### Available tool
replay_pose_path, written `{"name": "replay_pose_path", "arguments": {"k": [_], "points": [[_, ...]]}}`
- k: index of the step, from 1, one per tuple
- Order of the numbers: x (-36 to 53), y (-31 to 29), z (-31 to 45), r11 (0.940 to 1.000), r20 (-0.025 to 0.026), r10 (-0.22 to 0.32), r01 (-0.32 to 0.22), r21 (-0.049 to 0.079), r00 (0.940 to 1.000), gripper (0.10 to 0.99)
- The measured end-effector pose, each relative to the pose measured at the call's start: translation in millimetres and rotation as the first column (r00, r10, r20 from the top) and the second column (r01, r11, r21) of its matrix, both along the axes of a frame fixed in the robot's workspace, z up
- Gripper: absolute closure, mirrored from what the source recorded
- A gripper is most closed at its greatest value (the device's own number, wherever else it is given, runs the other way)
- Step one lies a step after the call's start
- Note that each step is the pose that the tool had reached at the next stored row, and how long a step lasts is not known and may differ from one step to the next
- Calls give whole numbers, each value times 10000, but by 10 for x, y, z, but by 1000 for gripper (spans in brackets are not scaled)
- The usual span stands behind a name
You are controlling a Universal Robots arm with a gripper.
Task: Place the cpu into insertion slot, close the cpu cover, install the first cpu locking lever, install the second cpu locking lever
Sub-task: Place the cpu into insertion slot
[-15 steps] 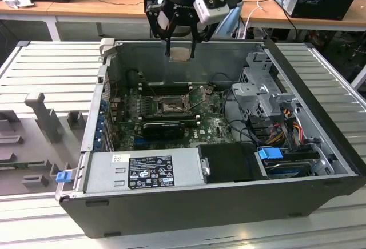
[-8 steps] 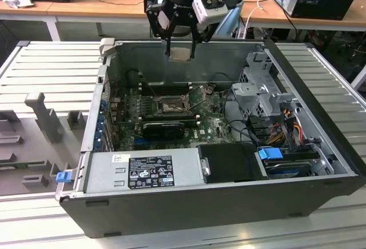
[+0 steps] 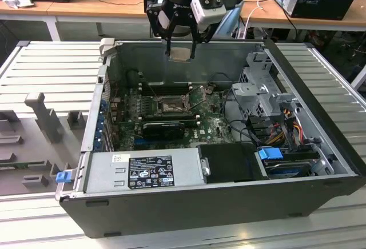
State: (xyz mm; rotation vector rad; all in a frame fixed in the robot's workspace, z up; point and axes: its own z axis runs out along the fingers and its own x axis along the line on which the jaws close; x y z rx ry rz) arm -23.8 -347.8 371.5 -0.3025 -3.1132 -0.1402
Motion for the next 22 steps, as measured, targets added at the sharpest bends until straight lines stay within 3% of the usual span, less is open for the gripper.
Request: {"name": "replay_pose_path", "arguments": {"k": [22], "points": [[0,0,0,9974,0,-727,727,0,9974,545]]}}
